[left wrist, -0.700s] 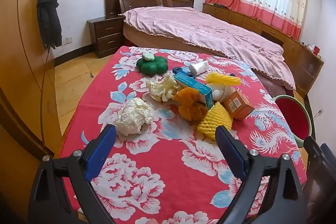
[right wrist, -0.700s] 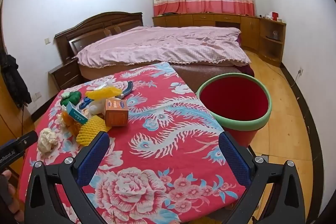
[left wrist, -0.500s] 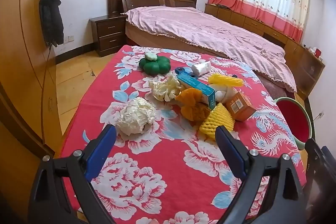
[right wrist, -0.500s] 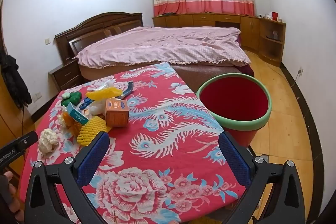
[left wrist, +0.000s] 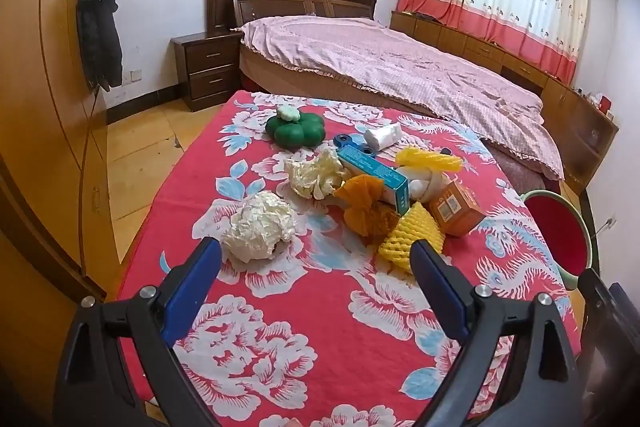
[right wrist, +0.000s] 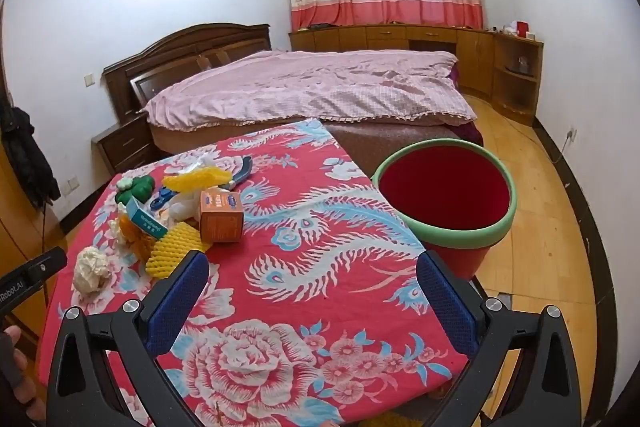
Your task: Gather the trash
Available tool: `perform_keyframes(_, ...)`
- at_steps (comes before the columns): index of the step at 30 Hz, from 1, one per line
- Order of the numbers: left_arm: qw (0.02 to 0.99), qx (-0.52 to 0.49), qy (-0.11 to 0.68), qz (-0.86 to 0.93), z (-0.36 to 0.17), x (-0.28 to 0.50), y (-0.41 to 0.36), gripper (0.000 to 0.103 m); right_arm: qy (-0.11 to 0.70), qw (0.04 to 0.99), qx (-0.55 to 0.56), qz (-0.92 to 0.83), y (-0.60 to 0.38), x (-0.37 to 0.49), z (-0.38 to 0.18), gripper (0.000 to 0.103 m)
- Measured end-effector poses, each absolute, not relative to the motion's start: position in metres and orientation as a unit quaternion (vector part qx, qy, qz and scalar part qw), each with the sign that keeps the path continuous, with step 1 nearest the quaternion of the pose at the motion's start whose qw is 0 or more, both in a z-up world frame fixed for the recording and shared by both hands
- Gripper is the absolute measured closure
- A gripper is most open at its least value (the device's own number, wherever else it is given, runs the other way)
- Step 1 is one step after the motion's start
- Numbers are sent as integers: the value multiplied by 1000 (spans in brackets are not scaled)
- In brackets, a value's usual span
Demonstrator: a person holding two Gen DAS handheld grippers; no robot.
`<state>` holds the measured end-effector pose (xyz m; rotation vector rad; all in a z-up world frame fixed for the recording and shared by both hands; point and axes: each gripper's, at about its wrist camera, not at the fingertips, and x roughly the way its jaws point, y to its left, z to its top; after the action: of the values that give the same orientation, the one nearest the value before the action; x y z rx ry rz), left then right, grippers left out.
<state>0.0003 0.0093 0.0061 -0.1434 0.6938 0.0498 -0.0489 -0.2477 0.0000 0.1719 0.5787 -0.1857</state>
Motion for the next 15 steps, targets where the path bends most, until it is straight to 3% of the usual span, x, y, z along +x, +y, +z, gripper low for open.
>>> perform_keyframes(15, 938, -69, 339, 26, 7, 0, 8, 8, 291, 948, 90, -92, -253, -47, -3, 0)
